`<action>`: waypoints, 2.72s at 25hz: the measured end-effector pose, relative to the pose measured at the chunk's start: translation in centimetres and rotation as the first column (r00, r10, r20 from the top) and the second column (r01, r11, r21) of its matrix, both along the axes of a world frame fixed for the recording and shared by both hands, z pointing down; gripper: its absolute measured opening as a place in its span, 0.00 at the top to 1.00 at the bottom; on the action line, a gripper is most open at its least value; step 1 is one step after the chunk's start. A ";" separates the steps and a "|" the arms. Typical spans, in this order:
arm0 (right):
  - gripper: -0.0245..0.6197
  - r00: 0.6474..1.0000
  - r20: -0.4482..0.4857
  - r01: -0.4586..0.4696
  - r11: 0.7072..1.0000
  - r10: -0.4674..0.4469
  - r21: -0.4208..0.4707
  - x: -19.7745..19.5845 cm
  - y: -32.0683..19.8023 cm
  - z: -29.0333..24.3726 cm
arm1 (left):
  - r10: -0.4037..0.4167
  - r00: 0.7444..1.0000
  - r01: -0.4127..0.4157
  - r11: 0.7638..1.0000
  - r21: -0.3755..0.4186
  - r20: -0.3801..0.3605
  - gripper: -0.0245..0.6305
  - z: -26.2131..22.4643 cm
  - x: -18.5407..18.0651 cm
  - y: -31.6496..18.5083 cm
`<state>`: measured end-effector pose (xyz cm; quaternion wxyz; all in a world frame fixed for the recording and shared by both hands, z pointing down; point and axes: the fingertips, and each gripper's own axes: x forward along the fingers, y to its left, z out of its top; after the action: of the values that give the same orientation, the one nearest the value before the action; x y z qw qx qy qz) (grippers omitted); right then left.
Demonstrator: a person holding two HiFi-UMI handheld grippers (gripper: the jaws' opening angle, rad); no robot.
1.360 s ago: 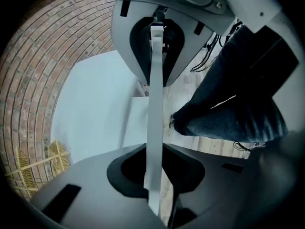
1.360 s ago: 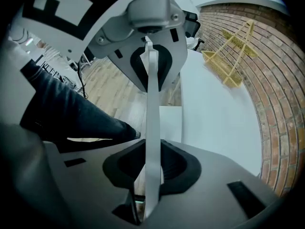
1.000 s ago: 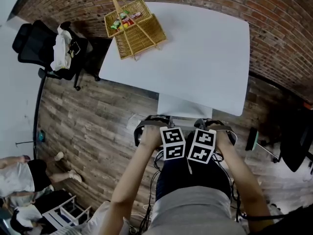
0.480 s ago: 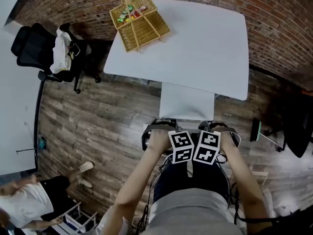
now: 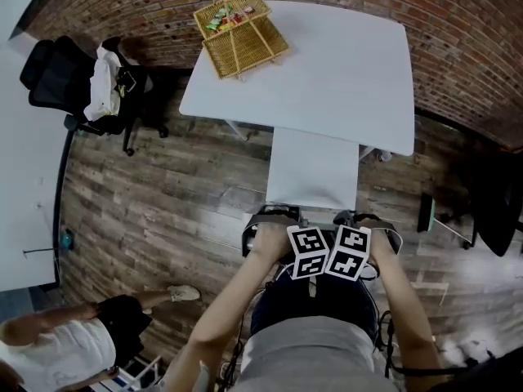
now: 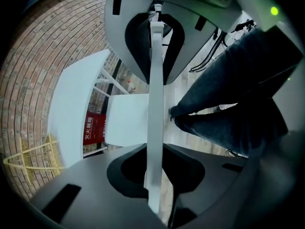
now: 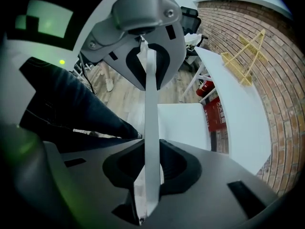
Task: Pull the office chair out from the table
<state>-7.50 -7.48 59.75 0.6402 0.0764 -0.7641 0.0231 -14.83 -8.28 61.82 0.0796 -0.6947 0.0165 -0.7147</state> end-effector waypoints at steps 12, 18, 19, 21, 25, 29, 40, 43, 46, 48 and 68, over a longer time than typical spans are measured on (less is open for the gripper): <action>0.84 1.000 0.009 0.024 1.000 -0.023 -0.013 -0.3 4.5 0.1 | -0.014 1.000 0.014 1.000 -0.003 0.001 0.84 0.1 -0.4 4.5; 0.84 0.999 0.009 0.037 0.999 -0.036 -0.021 -0.3 6.2 0.1 | -0.022 1.000 0.022 1.000 -0.008 0.007 0.84 0.1 -0.4 6.3; 0.84 0.999 0.010 0.035 0.999 -0.035 -0.020 -0.3 6.4 0.0 | -0.021 1.000 0.021 1.000 -0.010 0.009 0.84 0.1 -0.4 6.5; 0.84 0.999 0.012 0.032 0.999 -0.031 -0.019 -0.4 6.6 -0.1 | -0.018 1.000 0.019 1.000 -0.009 0.011 0.84 0.0 -0.5 6.7; 0.84 0.999 0.015 0.032 0.999 -0.032 -0.022 -0.4 6.9 0.0 | -0.022 1.000 0.022 1.000 -0.011 0.012 0.84 0.1 -0.5 7.1; 0.84 0.999 0.015 0.035 0.999 -0.035 -0.031 -0.3 7.5 -0.1 | -0.025 1.000 0.025 1.000 -0.013 0.014 0.84 0.0 -0.4 7.6; 0.84 0.998 0.024 0.057 0.998 -0.056 -0.031 0.0 10.0 -0.2 | -0.039 0.999 0.039 0.999 -0.016 0.009 0.84 -0.1 -0.1 10.3; 0.84 0.997 0.028 0.067 0.997 -0.066 -0.033 0.0 11.0 -0.1 | -0.046 0.999 0.046 0.999 -0.017 0.010 0.84 -0.1 -0.1 11.3; 0.84 0.997 0.029 0.077 0.996 -0.076 -0.035 0.0 11.9 -0.1 | -0.054 0.998 0.054 0.998 -0.017 0.011 0.84 -0.1 -0.1 12.2; 0.84 0.996 0.030 0.083 0.996 -0.082 -0.036 0.1 12.4 -0.1 | -0.060 0.998 0.060 0.998 -0.016 0.013 0.84 -0.1 -0.1 12.8; 0.82 0.990 0.110 0.093 0.996 -0.091 -0.013 -0.2 13.7 -0.3 | -0.140 0.984 0.144 0.989 0.033 -0.112 0.81 -0.4 0.2 13.8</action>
<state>-7.68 6.23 59.44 0.5983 0.0338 -0.8006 0.0046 -14.61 5.48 61.40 0.0417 -0.7281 0.0849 -0.6789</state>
